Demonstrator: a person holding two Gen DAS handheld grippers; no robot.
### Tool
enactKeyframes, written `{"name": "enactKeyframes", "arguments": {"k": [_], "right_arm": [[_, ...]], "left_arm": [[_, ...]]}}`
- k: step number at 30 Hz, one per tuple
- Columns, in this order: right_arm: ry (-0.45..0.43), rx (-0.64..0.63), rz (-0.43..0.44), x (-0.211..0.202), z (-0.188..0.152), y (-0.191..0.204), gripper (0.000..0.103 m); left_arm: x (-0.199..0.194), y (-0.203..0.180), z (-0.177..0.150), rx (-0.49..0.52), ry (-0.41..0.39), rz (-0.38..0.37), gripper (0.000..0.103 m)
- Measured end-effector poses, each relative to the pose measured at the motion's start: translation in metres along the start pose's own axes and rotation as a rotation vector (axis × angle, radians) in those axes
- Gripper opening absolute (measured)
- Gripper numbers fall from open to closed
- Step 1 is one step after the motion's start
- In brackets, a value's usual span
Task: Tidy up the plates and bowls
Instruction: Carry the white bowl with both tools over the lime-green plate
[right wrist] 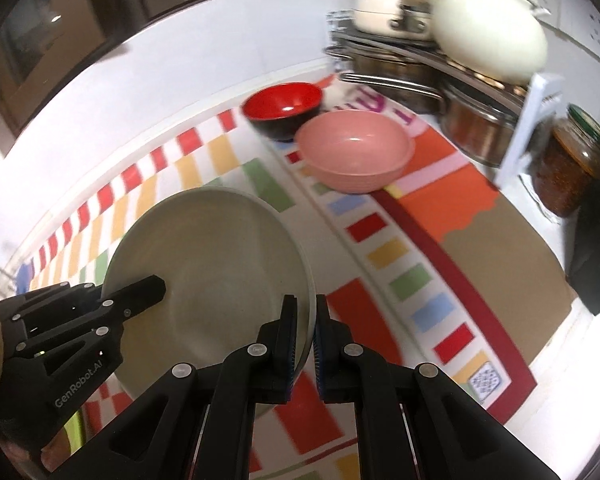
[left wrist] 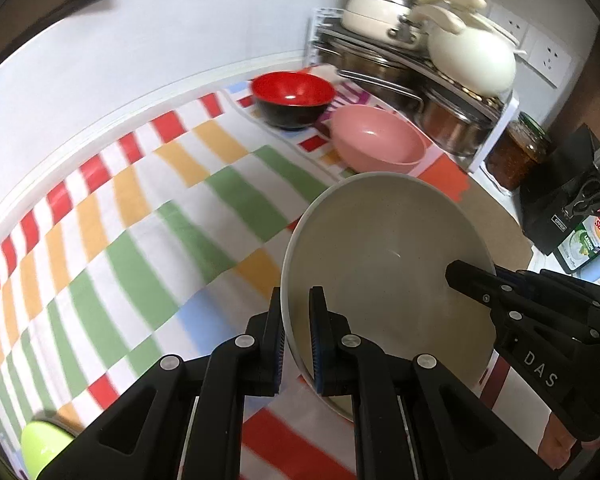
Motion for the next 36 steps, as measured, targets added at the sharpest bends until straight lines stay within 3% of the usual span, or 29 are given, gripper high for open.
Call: {"name": "enactKeyframes", "arguments": {"k": [36], "right_arm": [[0.119, -0.287, 0.182, 0.034, -0.075, 0.228, 0.009]], "left_arm": [[-0.066, 0.212, -0.150, -0.321, 0.043, 0.159, 0.013]]}}
Point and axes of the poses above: each gripper's, at about its wrist camera, not at the fingertips, and x roughly the way its jaws point, y to its left, z to its top, the point moved 5 cm from there along x, roughly the way its jaws point, and after that the axes turned 15 degrees about z, right-handed, at the moved point
